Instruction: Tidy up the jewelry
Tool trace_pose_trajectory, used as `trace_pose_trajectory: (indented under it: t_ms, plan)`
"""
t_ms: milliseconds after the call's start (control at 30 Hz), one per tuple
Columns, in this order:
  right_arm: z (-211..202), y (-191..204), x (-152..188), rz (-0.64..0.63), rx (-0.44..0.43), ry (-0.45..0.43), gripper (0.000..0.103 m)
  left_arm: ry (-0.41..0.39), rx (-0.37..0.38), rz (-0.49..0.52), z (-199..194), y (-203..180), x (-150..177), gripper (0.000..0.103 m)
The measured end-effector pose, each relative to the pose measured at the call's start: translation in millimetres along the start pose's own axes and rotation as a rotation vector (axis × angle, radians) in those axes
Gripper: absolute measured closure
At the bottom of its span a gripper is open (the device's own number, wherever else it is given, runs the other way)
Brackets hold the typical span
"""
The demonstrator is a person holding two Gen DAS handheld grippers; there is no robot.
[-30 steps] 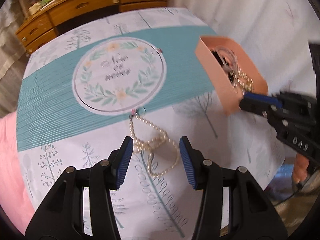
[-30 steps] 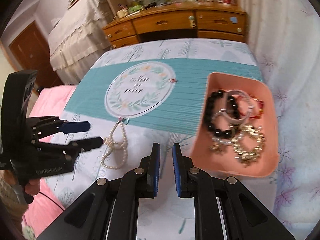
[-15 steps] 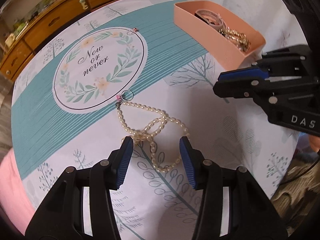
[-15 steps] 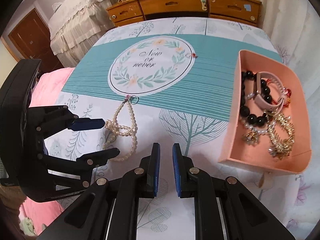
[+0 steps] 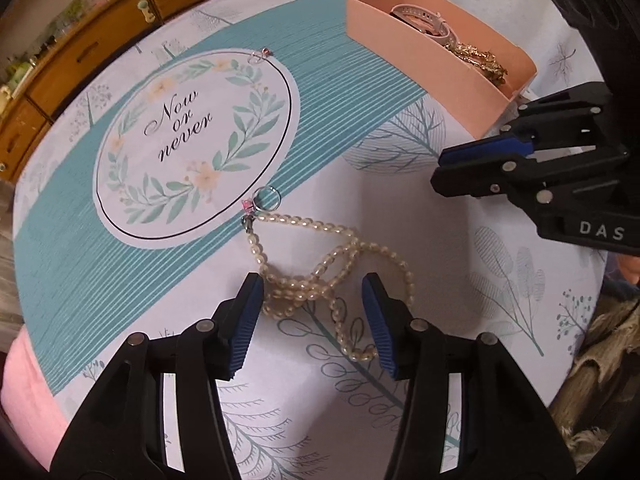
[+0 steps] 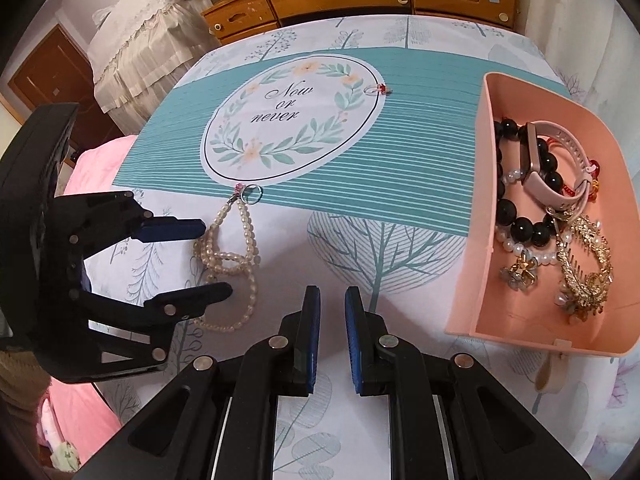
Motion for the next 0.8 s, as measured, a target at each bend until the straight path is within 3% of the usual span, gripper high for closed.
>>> trace_pose_trajectory:
  t_ms: [200,300,433,567,800]
  plan:
    - [7.5,0.3,-1.8,0.005,-0.008,0.01,0.09,0.011,0.015,-0.005,1.3,-1.3,2.0,0.057]
    - [8.9,0.9,-3.7,0.008,-0.01,0.008,0.09,-0.002,0.008,-0.01,-1.1,-4.8,0.3,0.084]
    - [10.0,2.8,-5.7,0.007,-0.014,0.006,0.09,-0.006,-0.013,-0.019,-1.5,-8.7,0.2,0.088]
    - [8.3,6.3,-7.8,-0.001,-0.018,-0.004,0.09,-0.028,-0.01,-0.107,-6.0,-5.4,4.1,0.09]
    - [6.5,20.5,-22.5,-0.031,-0.019,-0.029,0.09,-0.161,0.071,-0.332,-47.3,16.9,19.4,0.096]
Point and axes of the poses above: each gripper's, at about its wrist camera, not at the fingertips, and z roughly the way its jaws point, y to its left, x to its underside, the point moved 9 cm from there along z, roughly the way its jaws point, and after that the axes turned 7 degrees about y, right-handed, at the moved point
